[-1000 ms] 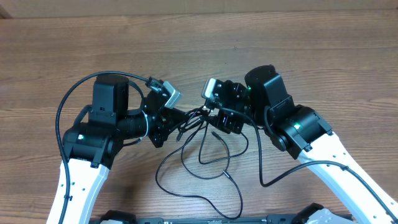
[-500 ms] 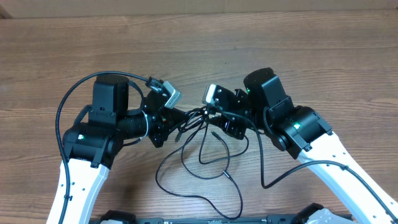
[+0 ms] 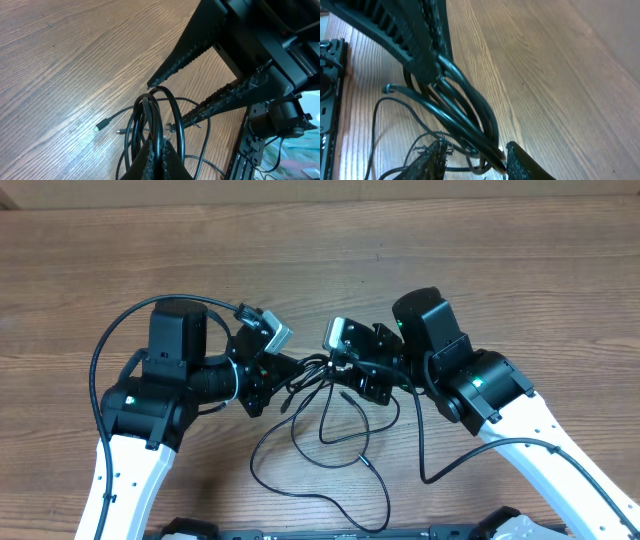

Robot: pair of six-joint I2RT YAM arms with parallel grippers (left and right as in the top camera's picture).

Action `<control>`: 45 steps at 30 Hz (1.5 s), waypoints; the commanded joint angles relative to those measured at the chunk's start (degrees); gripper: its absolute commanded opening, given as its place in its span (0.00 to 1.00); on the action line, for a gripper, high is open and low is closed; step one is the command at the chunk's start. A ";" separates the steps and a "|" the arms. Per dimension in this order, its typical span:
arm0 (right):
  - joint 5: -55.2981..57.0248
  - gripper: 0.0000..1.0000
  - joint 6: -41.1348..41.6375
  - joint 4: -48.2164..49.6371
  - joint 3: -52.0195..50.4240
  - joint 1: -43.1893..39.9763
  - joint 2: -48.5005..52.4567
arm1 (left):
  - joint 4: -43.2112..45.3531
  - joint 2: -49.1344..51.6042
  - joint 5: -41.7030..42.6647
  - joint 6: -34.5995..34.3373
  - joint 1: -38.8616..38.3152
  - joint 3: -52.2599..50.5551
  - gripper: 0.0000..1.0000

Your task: Untangle cables

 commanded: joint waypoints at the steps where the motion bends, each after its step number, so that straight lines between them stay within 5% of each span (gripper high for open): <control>1: -0.98 0.38 -0.31 0.55 -0.22 0.09 0.20 | 0.66 0.20 2.03 -0.42 -0.02 1.53 0.04; 23: -2.67 0.19 -0.28 -0.74 -0.22 0.07 0.83 | 1.99 0.20 4.37 -0.46 -0.02 1.53 0.04; 30: -1.11 0.11 -0.31 -6.45 -0.22 0.07 0.83 | 1.99 0.20 -8.66 -12.76 -0.02 1.53 0.04; 38: -1.40 0.05 -0.31 -6.03 -0.22 0.07 0.83 | 2.01 0.20 -8.31 -12.83 -0.02 1.53 0.04; 40: -1.77 0.25 -0.26 -5.31 -0.22 0.09 0.83 | 2.05 0.20 -8.28 -12.83 -0.02 1.53 0.04; 42: -2.08 0.64 -0.26 -4.44 -0.22 0.07 0.83 | 2.05 0.20 -8.24 -12.83 -0.02 1.53 0.04; 43: -2.08 1.00 -0.26 -3.89 -0.22 0.07 0.83 | 2.05 0.20 -8.24 -12.83 -0.02 1.53 0.04; 45: -2.03 1.00 -0.28 -2.38 -0.22 0.07 0.83 | 2.05 0.20 -7.82 -12.79 -0.02 1.53 0.04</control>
